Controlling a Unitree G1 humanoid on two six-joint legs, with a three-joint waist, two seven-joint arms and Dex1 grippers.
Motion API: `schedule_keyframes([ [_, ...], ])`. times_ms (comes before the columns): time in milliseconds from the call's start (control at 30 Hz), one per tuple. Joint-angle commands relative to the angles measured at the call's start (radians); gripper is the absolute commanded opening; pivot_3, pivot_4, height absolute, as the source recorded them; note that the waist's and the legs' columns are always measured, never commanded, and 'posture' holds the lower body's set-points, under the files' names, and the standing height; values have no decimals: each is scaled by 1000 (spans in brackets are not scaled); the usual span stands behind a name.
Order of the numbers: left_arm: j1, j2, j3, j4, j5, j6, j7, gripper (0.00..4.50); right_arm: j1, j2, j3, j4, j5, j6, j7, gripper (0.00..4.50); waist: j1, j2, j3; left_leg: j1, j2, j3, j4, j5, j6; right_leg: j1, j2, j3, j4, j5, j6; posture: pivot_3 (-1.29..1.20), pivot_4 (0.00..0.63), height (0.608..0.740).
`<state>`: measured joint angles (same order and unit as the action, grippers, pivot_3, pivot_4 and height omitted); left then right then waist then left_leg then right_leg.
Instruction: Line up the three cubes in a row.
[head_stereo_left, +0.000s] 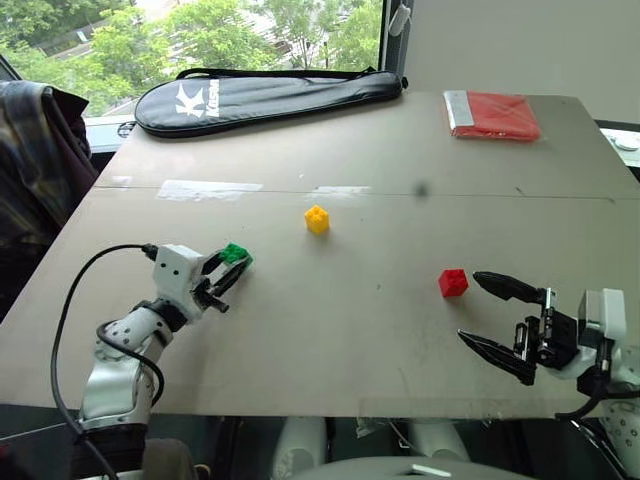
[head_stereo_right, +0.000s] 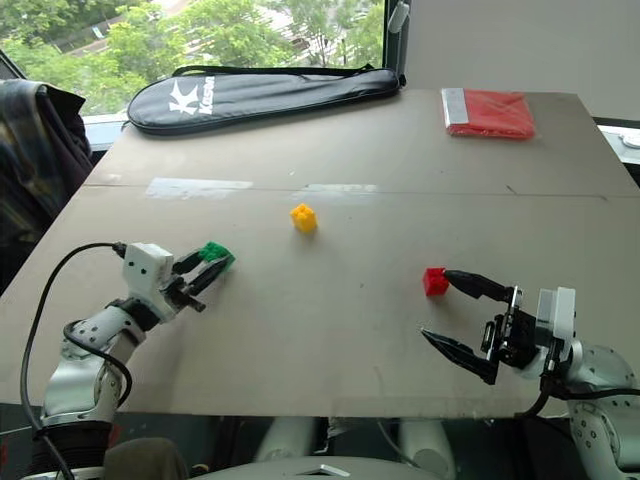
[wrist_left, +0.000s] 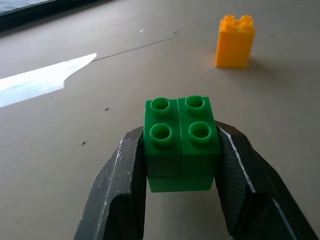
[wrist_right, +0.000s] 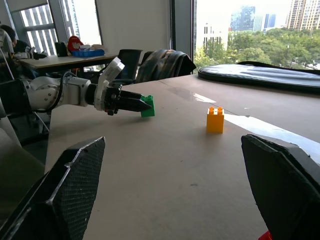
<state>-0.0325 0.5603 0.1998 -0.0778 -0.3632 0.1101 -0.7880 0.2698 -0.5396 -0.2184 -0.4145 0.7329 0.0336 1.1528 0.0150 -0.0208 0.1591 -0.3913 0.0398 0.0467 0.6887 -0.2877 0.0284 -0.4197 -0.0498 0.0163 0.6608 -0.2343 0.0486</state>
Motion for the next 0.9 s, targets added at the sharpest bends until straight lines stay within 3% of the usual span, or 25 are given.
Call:
schedule_keyframes([
  [33, -93, 30, -185, -107, -46, 56, -202, 1284, 8, -9, -45, -17, 17, -16, 1, 4500, 5, 0, 0, 0, 0, 1, 1, 0, 0, 1, 0, -1, 0, 0, 0, 0, 150, 708],
  [200, -300, -13, -388, 30, 31, 48, -343, 1284, 20, -10, -63, -4, 17, -22, 9, 4500, -3, 1, 0, 1, -1, 1, 1, 0, 0, 3, 2, -1, 0, 0, 0, 0, 150, 708],
  [367, -498, -163, -520, 278, 132, -45, -385, 1284, 74, -4, -108, 13, -2, -56, 6, 4500, -1, 1, 0, 3, -1, 1, 1, 0, 0, 4, 3, -1, 0, 0, 0, 0, 150, 708],
  [667, -615, -266, -558, 541, 247, -184, -379, 1284, 138, 13, -158, 39, -14, -109, 4, 4500, 0, 1, 0, 1, -1, 0, 1, 0, 0, 4, 3, -1, -2, 2, 4, 0, 150, 708],
  [900, -634, -310, -561, 586, 250, -203, -412, 1284, 144, 28, -150, 39, -26, -124, -5, 4500, -1, 1, 0, 1, -1, 0, 1, 0, 0, 5, 3, 0, -2, 0, 0, 0, 150, 708],
])
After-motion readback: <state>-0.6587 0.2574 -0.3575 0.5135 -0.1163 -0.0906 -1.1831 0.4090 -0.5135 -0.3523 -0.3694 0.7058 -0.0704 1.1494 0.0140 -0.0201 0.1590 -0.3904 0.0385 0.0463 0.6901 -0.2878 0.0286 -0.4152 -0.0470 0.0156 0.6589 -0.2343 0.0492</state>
